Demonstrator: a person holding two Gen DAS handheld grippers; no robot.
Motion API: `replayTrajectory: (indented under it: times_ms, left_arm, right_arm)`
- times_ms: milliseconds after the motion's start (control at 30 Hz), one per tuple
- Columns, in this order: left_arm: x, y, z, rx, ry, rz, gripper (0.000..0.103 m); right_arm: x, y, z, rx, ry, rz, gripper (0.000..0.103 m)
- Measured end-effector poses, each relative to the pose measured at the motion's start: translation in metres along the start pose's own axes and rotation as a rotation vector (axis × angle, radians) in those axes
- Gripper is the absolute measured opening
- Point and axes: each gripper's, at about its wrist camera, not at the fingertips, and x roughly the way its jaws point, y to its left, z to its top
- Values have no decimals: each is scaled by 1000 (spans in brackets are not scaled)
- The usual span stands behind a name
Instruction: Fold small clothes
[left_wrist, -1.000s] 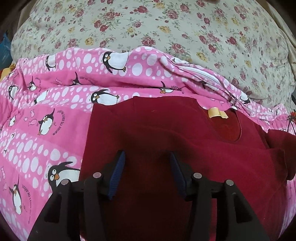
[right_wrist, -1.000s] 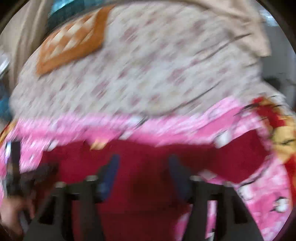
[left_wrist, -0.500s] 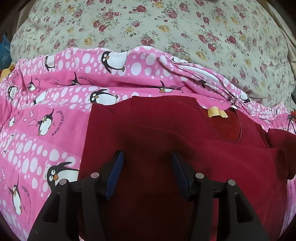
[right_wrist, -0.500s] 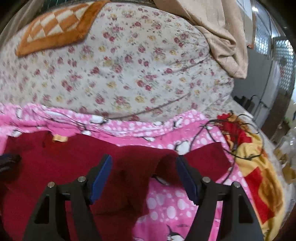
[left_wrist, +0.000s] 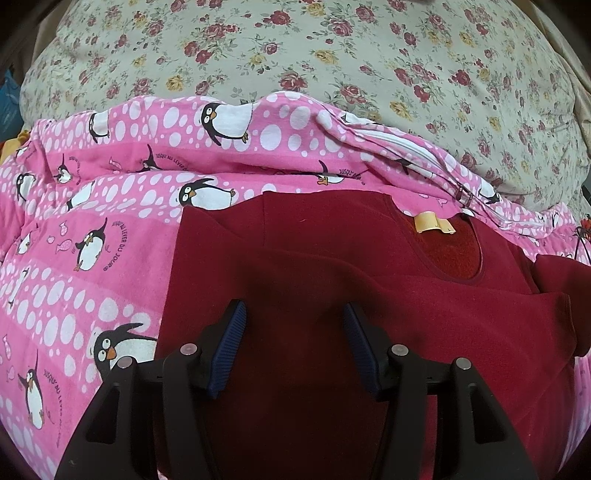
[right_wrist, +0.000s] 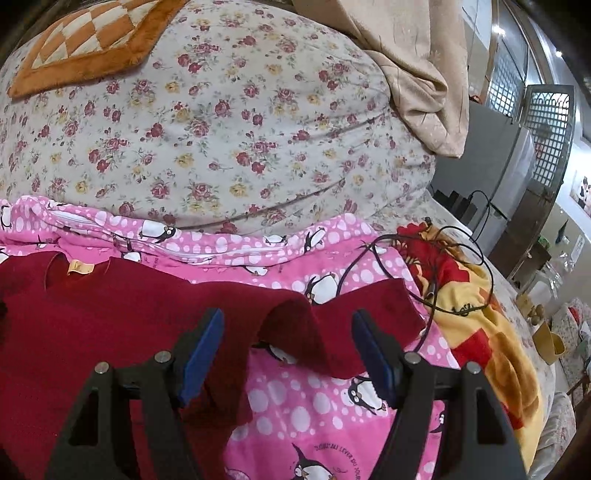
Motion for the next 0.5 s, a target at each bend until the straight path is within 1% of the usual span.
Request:
replayTrajectory:
  times_ms: [167, 233, 267, 300, 333, 367, 400, 433, 500]
  left_arm:
    - [-1, 0, 0, -2, -2, -2, 46]
    - [-4, 0, 1, -10, -10, -7, 46]
    - [-9, 1, 1, -18, -21, -3, 46]
    - [-15, 0, 1, -28, -36, 4, 46]
    - [-22, -1, 1, -38, -51, -5, 46]
    - [-32, -2, 0, -49, -72, -25, 46]
    - [-41, -4, 0, -54, -96, -42, 46]
    - [-50, -8, -2, -53, -117, -60, 46]
    - [-64, -20, -6, -28, -141, -113, 46]
  right_arm:
    - [-1, 0, 0, 4, -2, 3, 75]
    - [0, -1, 0, 5, 2, 20, 75]
    - [0, -2, -1, 6, 0, 48, 75]
    - [1, -4, -1, 8, -7, 93, 75]
    - [4, -8, -1, 8, -15, 151, 75]
    - [9, -17, 0, 17, -26, 196, 75]
    - [15, -31, 0, 32, -46, 216, 74]
    - [20, -44, 0, 47, -64, 212, 74]
    - [34, -79, -2, 86, -85, 167, 73]
